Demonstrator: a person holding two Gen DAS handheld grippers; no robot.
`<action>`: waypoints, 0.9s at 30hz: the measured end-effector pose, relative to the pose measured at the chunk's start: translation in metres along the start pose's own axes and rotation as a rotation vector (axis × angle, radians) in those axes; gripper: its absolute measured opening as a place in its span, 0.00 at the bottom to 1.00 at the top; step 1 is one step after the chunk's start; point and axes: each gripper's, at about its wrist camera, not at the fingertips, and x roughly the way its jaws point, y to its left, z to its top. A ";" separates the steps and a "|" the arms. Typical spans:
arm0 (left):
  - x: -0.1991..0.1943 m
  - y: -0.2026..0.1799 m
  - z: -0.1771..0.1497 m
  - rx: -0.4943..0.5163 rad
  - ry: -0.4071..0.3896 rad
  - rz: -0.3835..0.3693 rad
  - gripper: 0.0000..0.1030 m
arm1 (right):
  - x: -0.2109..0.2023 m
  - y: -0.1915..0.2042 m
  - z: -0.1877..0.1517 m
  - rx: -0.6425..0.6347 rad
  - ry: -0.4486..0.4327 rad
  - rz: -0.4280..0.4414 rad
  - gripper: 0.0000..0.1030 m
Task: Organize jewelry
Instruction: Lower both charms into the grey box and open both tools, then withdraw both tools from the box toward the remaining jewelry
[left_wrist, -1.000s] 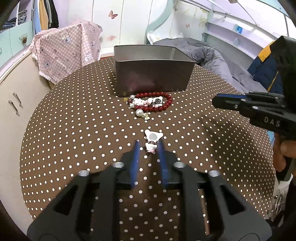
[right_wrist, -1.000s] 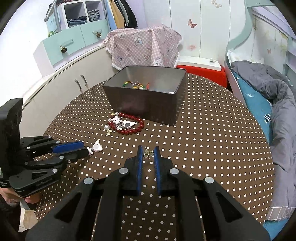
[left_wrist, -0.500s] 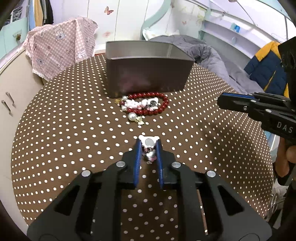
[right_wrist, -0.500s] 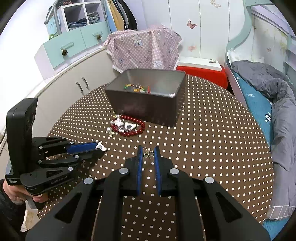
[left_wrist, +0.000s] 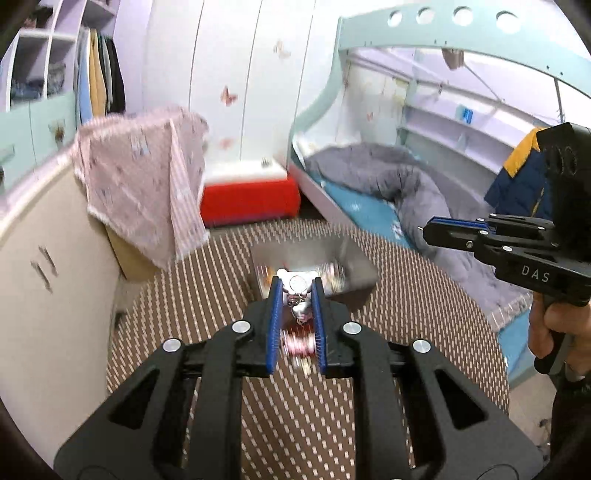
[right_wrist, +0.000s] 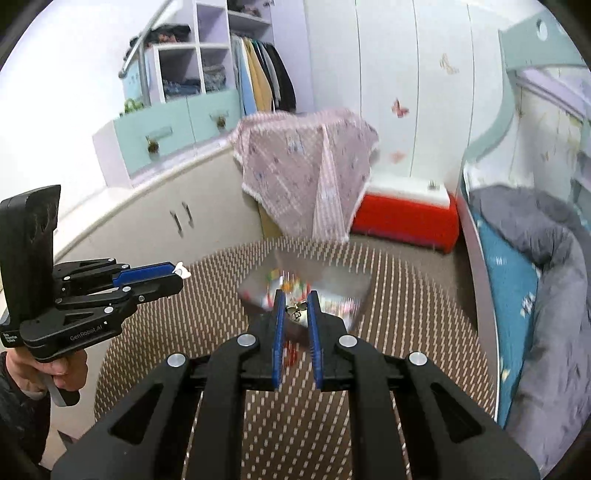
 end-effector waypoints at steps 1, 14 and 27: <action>0.000 0.000 0.010 0.001 -0.013 -0.001 0.15 | 0.000 -0.002 0.007 0.002 -0.009 0.003 0.10; 0.067 0.003 0.065 -0.064 0.042 -0.044 0.16 | 0.060 -0.037 0.054 0.117 0.053 0.070 0.10; 0.056 0.028 0.065 -0.150 -0.019 0.068 0.93 | 0.047 -0.067 0.042 0.265 -0.018 -0.026 0.93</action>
